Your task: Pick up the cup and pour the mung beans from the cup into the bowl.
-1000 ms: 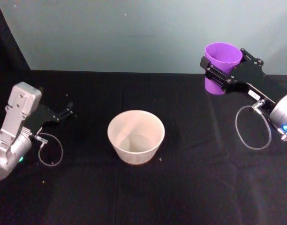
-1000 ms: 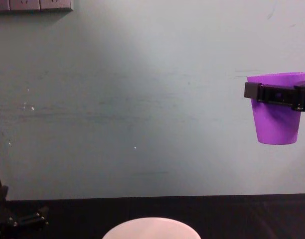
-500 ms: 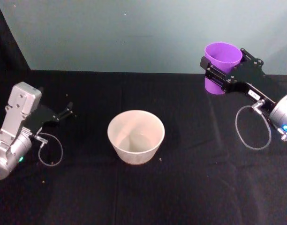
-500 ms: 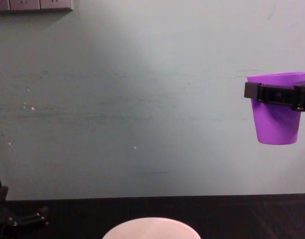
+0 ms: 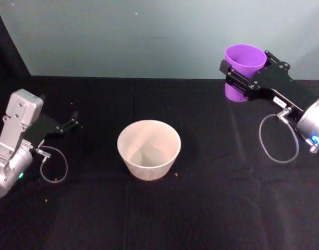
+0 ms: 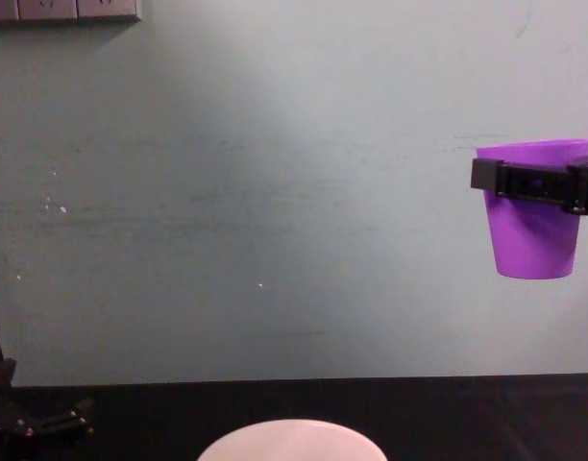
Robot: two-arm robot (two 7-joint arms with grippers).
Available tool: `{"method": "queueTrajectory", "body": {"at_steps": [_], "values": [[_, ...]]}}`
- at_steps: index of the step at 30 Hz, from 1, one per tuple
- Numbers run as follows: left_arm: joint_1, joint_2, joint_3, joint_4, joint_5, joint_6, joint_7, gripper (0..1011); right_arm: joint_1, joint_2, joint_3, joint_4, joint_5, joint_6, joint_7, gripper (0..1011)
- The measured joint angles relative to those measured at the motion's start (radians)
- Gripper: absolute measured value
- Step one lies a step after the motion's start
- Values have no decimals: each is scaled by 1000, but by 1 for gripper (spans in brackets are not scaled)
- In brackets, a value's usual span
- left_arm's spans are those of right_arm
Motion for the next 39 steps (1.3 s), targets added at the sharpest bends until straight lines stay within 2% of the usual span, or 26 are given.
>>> {"method": "queueTrajectory", "body": {"at_steps": [20, 28, 35, 38, 39], "values": [[0, 0, 0, 0, 0, 0, 0, 1000, 2, 0, -2, 2, -2, 0, 0, 746], [0, 0, 0, 0, 0, 0, 0, 1000, 107, -41, -73, 102, -67, -12, 7, 746], [0, 0, 0, 0, 0, 0, 0, 1000, 201, -93, -127, 229, -121, -44, 27, 746], [0, 0, 0, 0, 0, 0, 0, 1000, 242, -112, -156, 290, -159, -69, 40, 746], [0, 0, 0, 0, 0, 0, 0, 1000, 262, -119, -173, 319, -185, -81, 47, 746]]}}
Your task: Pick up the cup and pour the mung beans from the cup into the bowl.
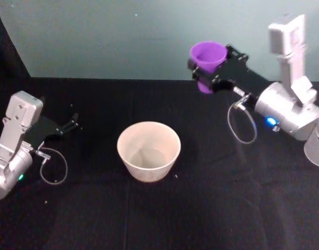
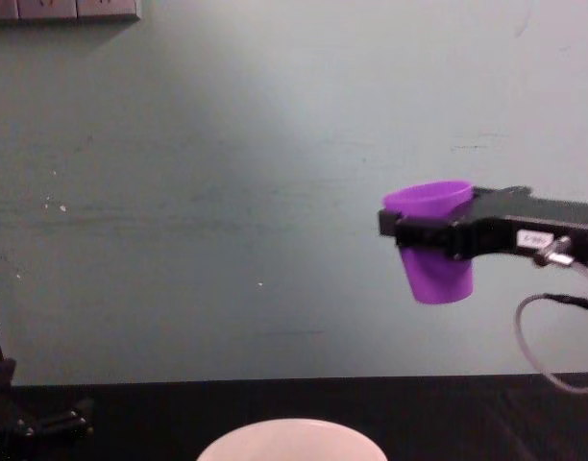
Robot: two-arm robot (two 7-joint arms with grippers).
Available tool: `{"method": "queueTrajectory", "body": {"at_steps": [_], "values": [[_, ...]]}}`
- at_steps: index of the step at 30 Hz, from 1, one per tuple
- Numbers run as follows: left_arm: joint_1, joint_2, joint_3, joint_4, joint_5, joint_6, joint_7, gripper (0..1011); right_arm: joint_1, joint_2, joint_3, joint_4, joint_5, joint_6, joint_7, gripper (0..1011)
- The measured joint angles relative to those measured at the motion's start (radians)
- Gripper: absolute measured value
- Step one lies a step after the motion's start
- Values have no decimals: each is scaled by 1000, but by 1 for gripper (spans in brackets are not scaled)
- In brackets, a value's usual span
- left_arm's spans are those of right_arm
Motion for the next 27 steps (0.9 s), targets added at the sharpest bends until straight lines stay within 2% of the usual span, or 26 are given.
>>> {"method": "queueTrajectory", "body": {"at_steps": [6, 7, 9, 10, 11, 14, 15, 19, 21, 22, 25, 27], "values": [[0, 0, 0, 0, 0, 0, 0, 1000, 51, -2, -60, 64, -120, -40, 10, 746], [0, 0, 0, 0, 0, 0, 0, 1000, 62, 4, -78, 71, -160, -50, 11, 746], [0, 0, 0, 0, 0, 0, 0, 1000, 71, 12, -96, 73, -200, -57, 12, 746], [0, 0, 0, 0, 0, 0, 0, 1000, 79, 21, -113, 73, -241, -61, 13, 746], [0, 0, 0, 0, 0, 0, 0, 1000, 83, 26, -121, 73, -260, -62, 13, 746], [0, 0, 0, 0, 0, 0, 0, 1000, 99, 46, -159, 63, -344, -64, 15, 746], [0, 0, 0, 0, 0, 0, 0, 1000, 109, 58, -181, 54, -398, -64, 15, 746], [0, 0, 0, 0, 0, 0, 0, 1000, 131, 81, -231, 35, -509, -72, 15, 746], [0, 0, 0, 0, 0, 0, 0, 1000, 147, 100, -272, 14, -602, -77, 16, 746], [0, 0, 0, 0, 0, 0, 0, 1000, 147, 100, -272, 14, -602, -77, 16, 746], [0, 0, 0, 0, 0, 0, 0, 1000, 159, 119, -314, -11, -707, -78, 12, 746], [0, 0, 0, 0, 0, 0, 0, 1000, 161, 122, -324, -18, -738, -77, 9, 746]]}}
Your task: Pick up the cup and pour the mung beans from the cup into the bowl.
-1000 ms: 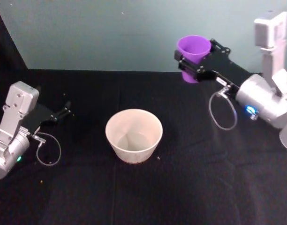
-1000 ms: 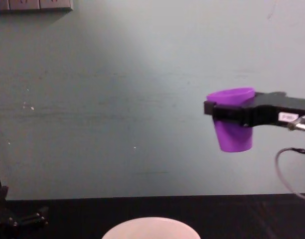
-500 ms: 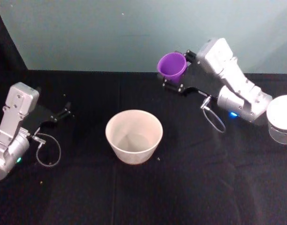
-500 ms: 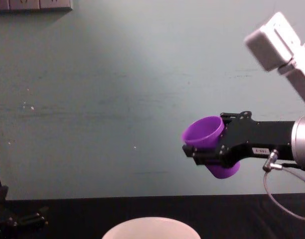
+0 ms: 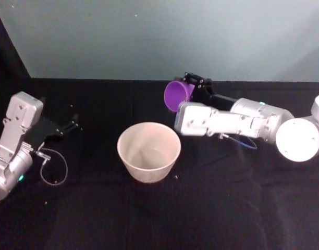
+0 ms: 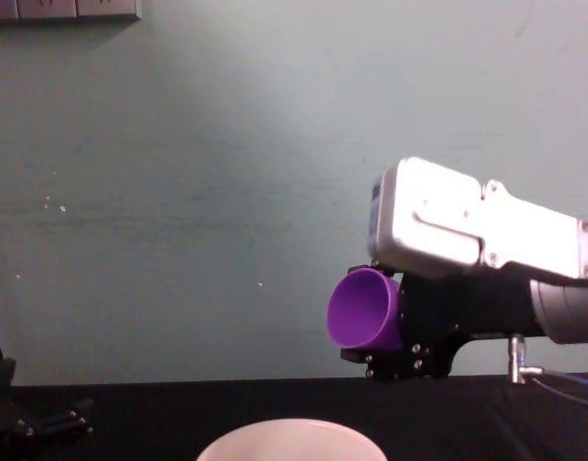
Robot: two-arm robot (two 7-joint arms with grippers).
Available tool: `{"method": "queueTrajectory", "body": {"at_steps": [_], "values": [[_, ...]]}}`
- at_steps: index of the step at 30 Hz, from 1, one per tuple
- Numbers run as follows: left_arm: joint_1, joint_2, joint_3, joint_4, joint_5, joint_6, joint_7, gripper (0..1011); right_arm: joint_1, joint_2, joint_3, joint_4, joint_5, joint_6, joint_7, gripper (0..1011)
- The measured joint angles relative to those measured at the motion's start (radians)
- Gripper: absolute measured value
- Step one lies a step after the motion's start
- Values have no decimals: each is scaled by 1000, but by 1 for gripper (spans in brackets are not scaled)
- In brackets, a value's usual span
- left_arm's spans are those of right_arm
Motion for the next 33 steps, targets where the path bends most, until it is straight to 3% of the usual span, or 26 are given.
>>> {"method": "queueTrajectory", "body": {"at_steps": [8, 20, 26, 33], "values": [[0, 0, 0, 0, 0, 0, 0, 1000, 1, 4, -33, -16, -111, 2, -15, 746], [0, 0, 0, 0, 0, 0, 0, 1000, 8, 17, -95, -29, -329, -6, -59, 746], [0, 0, 0, 0, 0, 0, 0, 1000, 7, 16, -107, -31, -383, -10, -65, 746], [0, 0, 0, 0, 0, 0, 0, 1000, 2, 18, -139, -32, -481, -14, -85, 746]]}}
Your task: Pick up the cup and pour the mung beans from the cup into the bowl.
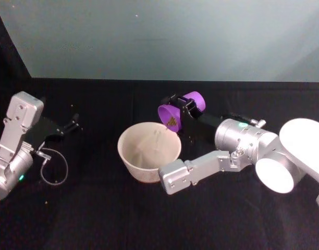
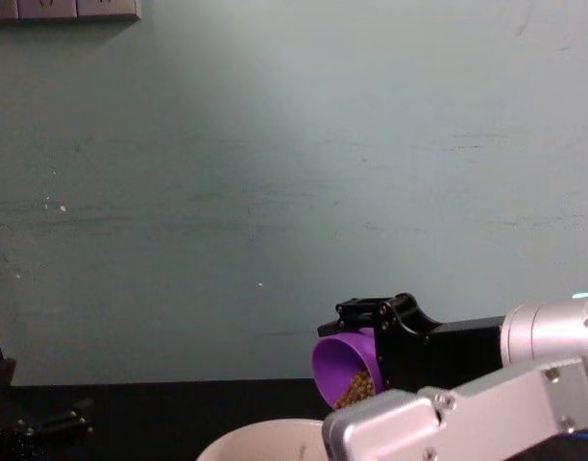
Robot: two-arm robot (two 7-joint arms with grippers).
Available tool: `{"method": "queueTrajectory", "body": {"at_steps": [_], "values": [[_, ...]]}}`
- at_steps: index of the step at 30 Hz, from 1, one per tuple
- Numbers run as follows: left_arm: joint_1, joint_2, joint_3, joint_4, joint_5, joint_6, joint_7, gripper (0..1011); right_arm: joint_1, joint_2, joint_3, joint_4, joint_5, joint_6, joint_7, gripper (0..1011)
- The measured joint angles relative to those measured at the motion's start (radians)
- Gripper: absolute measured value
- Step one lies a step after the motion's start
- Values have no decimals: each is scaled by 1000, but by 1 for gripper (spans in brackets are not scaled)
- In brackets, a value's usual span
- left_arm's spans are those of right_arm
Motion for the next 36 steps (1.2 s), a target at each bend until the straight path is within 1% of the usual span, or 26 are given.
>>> {"method": "queueTrajectory", "body": {"at_steps": [1, 3, 6, 10, 13, 16, 17, 19, 20, 24, 25, 32, 35, 36], "values": [[0, 0, 0, 0, 0, 0, 0, 1000, -1, 0, -4, 0, -17, 0, -3, 746], [0, 0, 0, 0, 0, 0, 0, 1000, -1, -1, -7, 1, -35, 0, -7, 746], [0, 0, 0, 0, 0, 0, 0, 1000, -1, -2, -17, 1, -80, 0, -16, 746], [0, 0, 0, 0, 0, 0, 0, 1000, -1, -3, -24, 2, -114, 0, -21, 746], [0, 0, 0, 0, 0, 0, 0, 1000, 0, -4, -29, 4, -151, -1, -27, 746], [0, 0, 0, 0, 0, 0, 0, 1000, 1, -5, -32, 4, -170, -1, -32, 746], [0, 0, 0, 0, 0, 0, 0, 1000, 2, -5, -35, 4, -187, 0, -36, 746], [0, 0, 0, 0, 0, 0, 0, 1000, 3, -4, -39, 3, -202, 0, -40, 746], [0, 0, 0, 0, 0, 0, 0, 1000, 4, -3, -43, 2, -220, 2, -44, 746], [0, 0, 0, 0, 0, 0, 0, 1000, 8, 1, -55, 0, -262, 7, -55, 746], [0, 0, 0, 0, 0, 0, 0, 1000, 12, 3, -60, -1, -280, 8, -58, 746], [0, 0, 0, 0, 0, 0, 0, 1000, 22, 7, -80, -1, -335, 15, -67, 746], [0, 0, 0, 0, 0, 0, 0, 1000, 27, 11, -93, -1, -369, 23, -72, 746], [0, 0, 0, 0, 0, 0, 0, 1000, 30, 13, -101, -1, -388, 26, -75, 746]]}}
